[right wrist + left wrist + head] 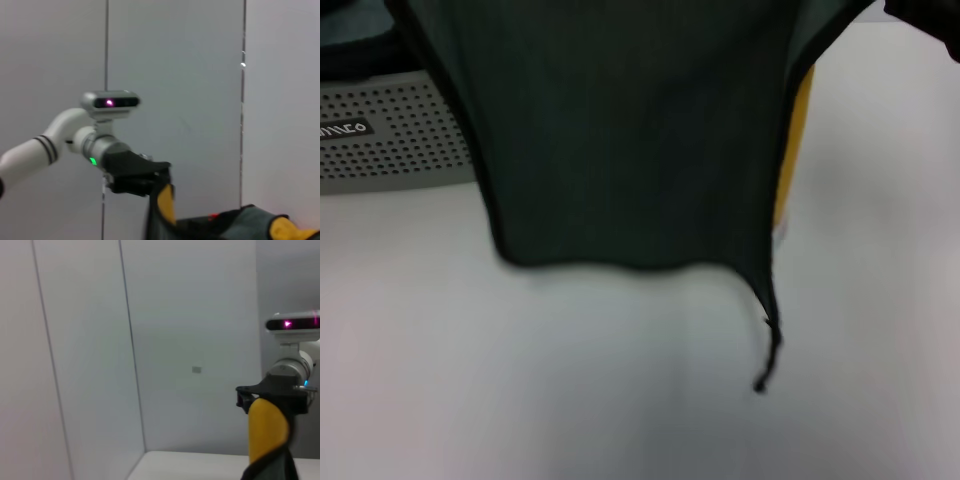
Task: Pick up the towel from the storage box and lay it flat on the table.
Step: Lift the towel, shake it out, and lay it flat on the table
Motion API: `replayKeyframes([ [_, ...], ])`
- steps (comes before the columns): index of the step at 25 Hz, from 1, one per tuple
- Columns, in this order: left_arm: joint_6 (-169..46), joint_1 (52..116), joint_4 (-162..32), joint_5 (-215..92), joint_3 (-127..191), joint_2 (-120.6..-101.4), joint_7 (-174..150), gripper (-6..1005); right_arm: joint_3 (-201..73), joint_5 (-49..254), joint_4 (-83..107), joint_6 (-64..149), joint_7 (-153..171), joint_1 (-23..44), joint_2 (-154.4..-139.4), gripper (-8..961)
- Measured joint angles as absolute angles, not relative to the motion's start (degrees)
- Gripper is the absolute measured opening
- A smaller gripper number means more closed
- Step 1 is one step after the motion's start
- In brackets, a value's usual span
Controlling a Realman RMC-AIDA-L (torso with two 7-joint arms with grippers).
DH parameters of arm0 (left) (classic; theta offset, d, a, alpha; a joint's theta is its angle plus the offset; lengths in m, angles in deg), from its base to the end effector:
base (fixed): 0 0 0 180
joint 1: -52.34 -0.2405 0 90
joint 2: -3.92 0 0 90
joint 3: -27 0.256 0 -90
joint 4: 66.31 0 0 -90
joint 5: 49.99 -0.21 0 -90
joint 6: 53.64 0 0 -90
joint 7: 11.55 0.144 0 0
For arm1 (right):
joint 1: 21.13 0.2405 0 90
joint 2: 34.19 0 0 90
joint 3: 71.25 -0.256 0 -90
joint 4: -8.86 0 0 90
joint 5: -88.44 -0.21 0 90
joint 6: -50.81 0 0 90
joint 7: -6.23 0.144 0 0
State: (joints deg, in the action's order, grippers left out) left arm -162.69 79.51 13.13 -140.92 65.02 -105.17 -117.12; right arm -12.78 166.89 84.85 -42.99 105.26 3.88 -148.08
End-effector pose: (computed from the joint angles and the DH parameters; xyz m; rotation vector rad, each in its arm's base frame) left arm -0.1605 0.3136 0.1861 -2.6740 -0.0855 -0.8144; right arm 0.1201 0.3268 0.1151 -2.6818 0.0217 1.1065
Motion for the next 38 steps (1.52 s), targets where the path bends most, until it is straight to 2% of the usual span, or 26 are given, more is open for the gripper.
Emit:
replayKeyframes([
  [4, -160.4, 80.9, 11.1, -143.2, 64.6, -105.13, -117.3, 16, -13.5, 168.0, 75.1, -42.7, 105.8, 10.1, -145.85, 19],
  [7, -158.9, 83.2, 7.7, -145.3, 64.5, -105.17, -116.2, 16, -15.5, 168.5, 69.0, -42.8, 105.3, 14.2, -144.88, 20],
  [11, -159.0, 84.6, 4.8, -145.7, 64.5, -104.62, -115.5, 16, -16.7, 168.9, 67.3, -44.9, 105.3, 15.8, -144.42, 22],
  [15, -162.9, 82.9, 5.2, -144.3, 64.6, -104.49, -115.5, 16, -16.8, 168.7, 68.9, -50.0, 106.3, 13.2, -145.54, 24],
  [22, -170.1, 74.1, 9.0, -135.6, 67.3, -101.87, -117.6, 15, -17.4, 165.7, 78.4, -62.9, 112.0, 5.5, -149.52, 28],
  [26, -170.0, 70.3, 15.5, -133.7, 69.4, -100.33, -122.9, 15, -17.2, 163.0, 84.2, -61.8, 114.6, 2.2, -149.36, 29],
  [28, -170.0, 70.5, 17.2, -138.6, 69.9, -101.78, -125.0, 15, -14.1, 167.3, 81.8, -59.0, 115.3, 2.7, -149.33, 30],
  [33, -165.1, 76.2, 8.7, -162.6, 69.3, -109.69, -123.6, 15, -4.7, 181.4, 62.0, -48.0, 112.0, 10.2, -149.83, 33],
  [36, -158.0, 79.8, -1.6, -173.9, 69.4, -111.39, -121.2, 16, -3.1, 185.8, 53.1, -41.0, 109.5, 14.8, -149.82, 34],
  [38, -154.5, 81.5, -6.9, -176.7, 69.4, -111.39, -119.5, 16, -2.8, 187.7, 51.3, -37.5, 109.1, 15.8, -149.85, 35],
])
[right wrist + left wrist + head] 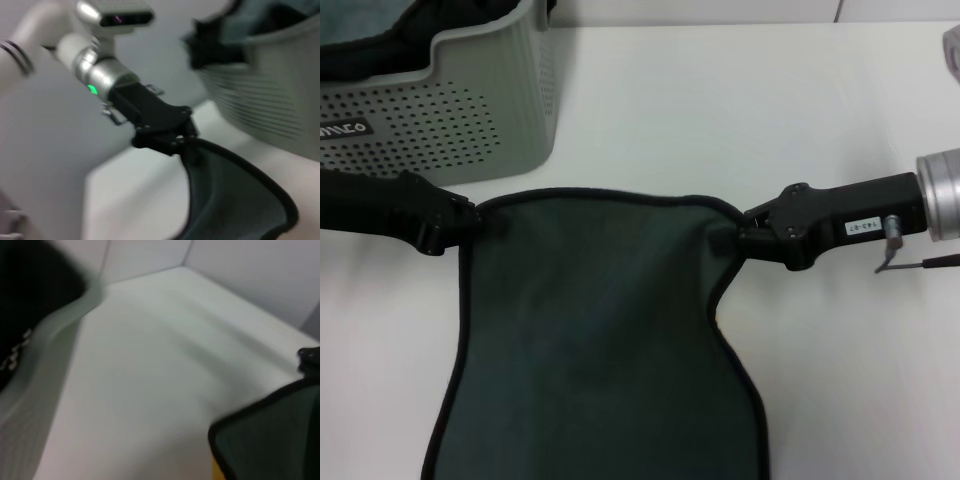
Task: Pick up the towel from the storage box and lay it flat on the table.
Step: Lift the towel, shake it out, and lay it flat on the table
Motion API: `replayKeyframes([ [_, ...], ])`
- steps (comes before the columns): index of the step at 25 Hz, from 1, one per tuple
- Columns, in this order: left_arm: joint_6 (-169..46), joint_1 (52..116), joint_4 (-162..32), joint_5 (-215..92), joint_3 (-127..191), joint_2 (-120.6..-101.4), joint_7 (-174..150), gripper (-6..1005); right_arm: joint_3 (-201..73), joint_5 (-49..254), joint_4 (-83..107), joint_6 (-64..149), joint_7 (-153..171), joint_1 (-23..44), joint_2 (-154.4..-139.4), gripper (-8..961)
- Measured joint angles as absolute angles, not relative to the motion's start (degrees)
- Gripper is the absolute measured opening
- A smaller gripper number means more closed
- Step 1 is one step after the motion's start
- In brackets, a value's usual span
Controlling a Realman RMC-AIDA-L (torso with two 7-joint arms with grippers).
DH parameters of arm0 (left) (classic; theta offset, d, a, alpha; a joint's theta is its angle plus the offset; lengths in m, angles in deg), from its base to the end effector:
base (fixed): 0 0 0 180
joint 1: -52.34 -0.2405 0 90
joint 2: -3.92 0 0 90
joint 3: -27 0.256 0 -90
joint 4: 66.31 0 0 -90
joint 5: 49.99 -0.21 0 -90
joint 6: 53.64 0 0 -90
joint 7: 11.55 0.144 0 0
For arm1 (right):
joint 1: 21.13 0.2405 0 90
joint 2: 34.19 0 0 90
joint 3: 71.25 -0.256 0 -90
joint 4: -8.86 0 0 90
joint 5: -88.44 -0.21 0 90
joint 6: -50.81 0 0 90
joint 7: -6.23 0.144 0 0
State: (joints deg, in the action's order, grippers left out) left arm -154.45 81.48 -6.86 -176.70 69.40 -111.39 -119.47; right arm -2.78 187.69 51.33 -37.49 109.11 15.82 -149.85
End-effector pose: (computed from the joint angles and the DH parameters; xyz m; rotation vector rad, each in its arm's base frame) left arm -0.2577 0.3280 0.0676 -2.7911 -0.9304 -0.3016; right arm 0.1773 0.3471 -0.0225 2.9249 -0.7373 -0.6234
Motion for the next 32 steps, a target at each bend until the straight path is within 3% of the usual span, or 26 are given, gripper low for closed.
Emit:
replayKeyframes([
  [7, -147.8, 81.8, -9.3, -178.8, 69.4, -111.11, -119.1, 25, -2.9, 189.0, 52.0, -31.7, 108.1, 16.2, -149.48, 39],
  [23, -140.7, 83.7, -9.3, -183.8, 69.8, -111.23, -121.8, 81, -1.4, 198.0, 47.1, -20.0, 108.3, 27.1, -149.8, 47],
  [32, -140.4, 83.1, -9.3, -183.8, 69.5, -111.78, -121.6, 113, -1.1, 197.9, 47.2, -18.9, 108.4, 26.6, -150.06, 51],
])
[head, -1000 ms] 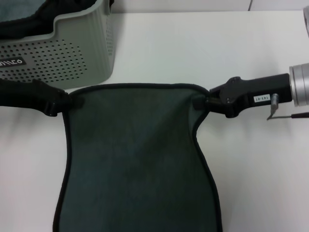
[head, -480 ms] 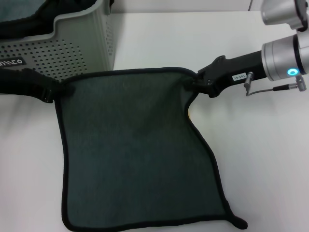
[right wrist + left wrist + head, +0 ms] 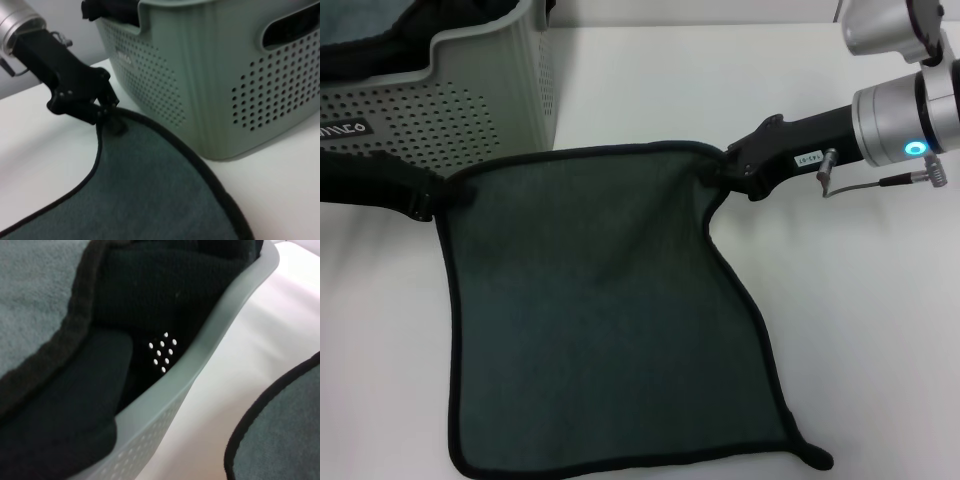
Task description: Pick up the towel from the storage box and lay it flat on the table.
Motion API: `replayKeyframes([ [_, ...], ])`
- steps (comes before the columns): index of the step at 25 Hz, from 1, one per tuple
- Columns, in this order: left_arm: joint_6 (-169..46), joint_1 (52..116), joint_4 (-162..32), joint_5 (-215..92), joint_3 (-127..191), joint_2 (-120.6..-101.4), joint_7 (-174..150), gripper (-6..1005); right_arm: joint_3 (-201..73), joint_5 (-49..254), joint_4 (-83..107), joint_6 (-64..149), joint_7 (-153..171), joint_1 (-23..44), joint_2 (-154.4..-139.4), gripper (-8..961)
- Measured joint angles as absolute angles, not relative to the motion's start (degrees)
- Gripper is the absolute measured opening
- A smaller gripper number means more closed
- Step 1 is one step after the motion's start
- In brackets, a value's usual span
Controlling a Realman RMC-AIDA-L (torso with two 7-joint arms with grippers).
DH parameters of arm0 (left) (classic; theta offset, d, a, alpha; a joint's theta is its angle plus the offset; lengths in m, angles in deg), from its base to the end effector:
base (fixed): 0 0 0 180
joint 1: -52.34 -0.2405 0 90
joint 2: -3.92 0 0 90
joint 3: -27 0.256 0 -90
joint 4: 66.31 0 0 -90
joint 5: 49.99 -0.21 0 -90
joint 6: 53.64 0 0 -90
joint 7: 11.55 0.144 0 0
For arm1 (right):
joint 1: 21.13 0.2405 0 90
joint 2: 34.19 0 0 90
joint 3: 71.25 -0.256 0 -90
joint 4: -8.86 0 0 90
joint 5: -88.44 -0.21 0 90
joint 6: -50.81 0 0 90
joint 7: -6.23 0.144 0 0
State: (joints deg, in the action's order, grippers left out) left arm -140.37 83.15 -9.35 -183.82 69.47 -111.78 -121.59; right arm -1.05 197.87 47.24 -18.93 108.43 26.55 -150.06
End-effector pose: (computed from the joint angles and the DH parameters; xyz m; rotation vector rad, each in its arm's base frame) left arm -0.2804 0.3574 0.0641 -2.5727 -0.9794 -0.1391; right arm 0.1531 0.4085 -0.0417 -2.8871 0.5409 0.3062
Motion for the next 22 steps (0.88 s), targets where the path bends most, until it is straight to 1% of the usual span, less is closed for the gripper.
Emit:
replayKeyframes([
  [5, -139.7, 83.2, -8.8, -183.8, 69.4, -112.48, -121.9, 130, 1.4, 198.3, 48.5, -15.3, 110.3, 26.3, -150.11, 54],
  [10, -139.0, 83.1, -8.7, -183.8, 69.3, -112.44, -122.1, 148, 4.5, 197.9, 50.0, -10.7, 111.9, 25.4, -150.31, 56],
  [12, -139.0, 83.0, -8.4, -183.4, 69.3, -112.32, -122.2, 155, 4.3, 197.8, 50.8, -10.7, 112.0, 25.0, -150.34, 130],
  [16, -140.9, 80.9, -5.3, -179.2, 69.2, -112.1, -119.3, 286, 4.1, 197.0, 56.0, -11.8, 111.5, 22.1, -150.26, 289],
  [18, -145.0, 79.1, -4.5, -173.4, 69.2, -111.83, -113.9, 351, 4.1, 195.4, 59.9, -15.4, 108.1, 19.0, -150.15, 383],
  [22, -159.2, 74.4, -6.7, -158.6, 69.3, -111.0, -95.1, 538, 4.5, 187.4, 64.9, -31.1, 92.2, 9.6, -150.29, 554],
])
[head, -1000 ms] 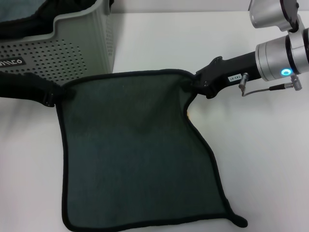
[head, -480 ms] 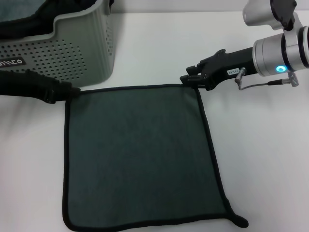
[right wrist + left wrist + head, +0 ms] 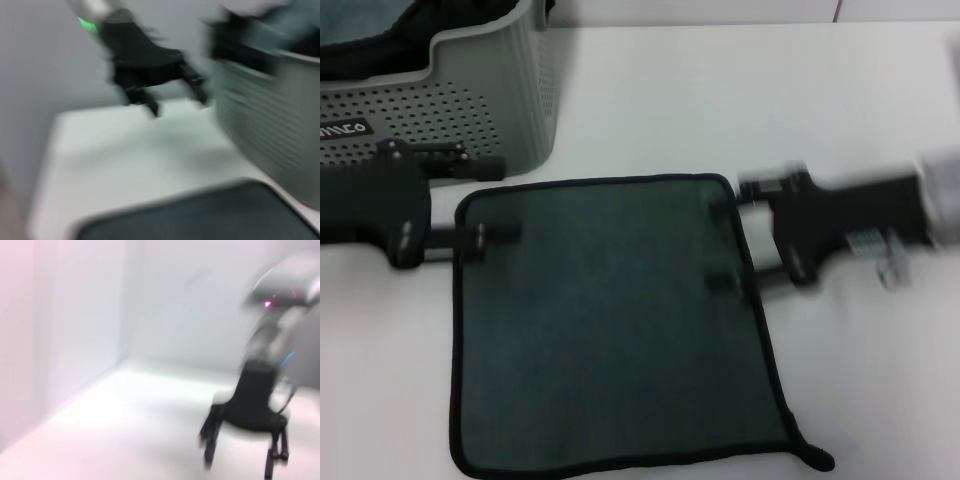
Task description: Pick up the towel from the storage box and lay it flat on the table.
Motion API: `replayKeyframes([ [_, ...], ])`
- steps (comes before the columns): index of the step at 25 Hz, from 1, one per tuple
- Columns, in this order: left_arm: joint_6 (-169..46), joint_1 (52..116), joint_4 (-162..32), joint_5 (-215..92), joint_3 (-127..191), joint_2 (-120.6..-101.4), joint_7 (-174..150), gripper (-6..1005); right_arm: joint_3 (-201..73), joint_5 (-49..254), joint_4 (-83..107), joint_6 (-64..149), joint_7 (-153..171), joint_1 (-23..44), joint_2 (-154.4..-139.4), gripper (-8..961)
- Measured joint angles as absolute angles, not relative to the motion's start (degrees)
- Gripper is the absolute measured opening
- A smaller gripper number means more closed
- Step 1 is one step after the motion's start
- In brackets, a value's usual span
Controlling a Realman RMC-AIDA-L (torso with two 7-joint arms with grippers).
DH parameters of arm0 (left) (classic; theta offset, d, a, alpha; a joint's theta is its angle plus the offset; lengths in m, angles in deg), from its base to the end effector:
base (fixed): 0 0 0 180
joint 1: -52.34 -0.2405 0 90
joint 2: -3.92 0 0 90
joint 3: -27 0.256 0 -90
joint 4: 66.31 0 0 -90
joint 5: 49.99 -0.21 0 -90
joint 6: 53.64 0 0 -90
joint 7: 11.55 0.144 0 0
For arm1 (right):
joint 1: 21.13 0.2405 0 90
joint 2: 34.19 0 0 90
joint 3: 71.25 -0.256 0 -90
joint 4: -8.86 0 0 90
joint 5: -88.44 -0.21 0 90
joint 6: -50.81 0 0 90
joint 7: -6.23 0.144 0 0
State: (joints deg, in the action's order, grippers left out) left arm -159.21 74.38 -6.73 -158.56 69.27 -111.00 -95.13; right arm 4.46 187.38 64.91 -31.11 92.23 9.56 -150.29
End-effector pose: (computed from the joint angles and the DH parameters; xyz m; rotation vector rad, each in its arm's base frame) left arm -0.2537 0.2987 0.0840 -2.8019 -0.3217 -0.6476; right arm 0.1701 0.3427 -0.0197 -2.9873 0.0977 0.5229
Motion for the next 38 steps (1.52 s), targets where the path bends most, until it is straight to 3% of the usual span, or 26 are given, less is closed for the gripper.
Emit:
replayKeyframes([
  [4, -168.2, 70.6, -11.1, -149.4, 69.7, -110.92, -83.9, 651, 6.2, 173.3, 63.8, -41.1, 79.9, 0.6, -150.37, 708],
  [9, -169.9, 69.8, -13.2, -146.3, 72.4, -110.27, -82.2, 651, 9.1, 162.4, 62.6, -48.4, 74.4, -3.5, -150.33, 872],
  [18, -170.2, 70.2, -18.7, -132.0, 83.9, -104.42, -82.4, 651, 9.6, 161.1, 61.6, -47.9, 74.6, -0.3, -150.34, 872],
  [38, -170.1, 69.7, -19.9, -131.6, 83.4, -105.02, -82.3, 650, 9.1, 160.1, 62.1, -48.2, 74.3, 1.3, -149.93, 873],
])
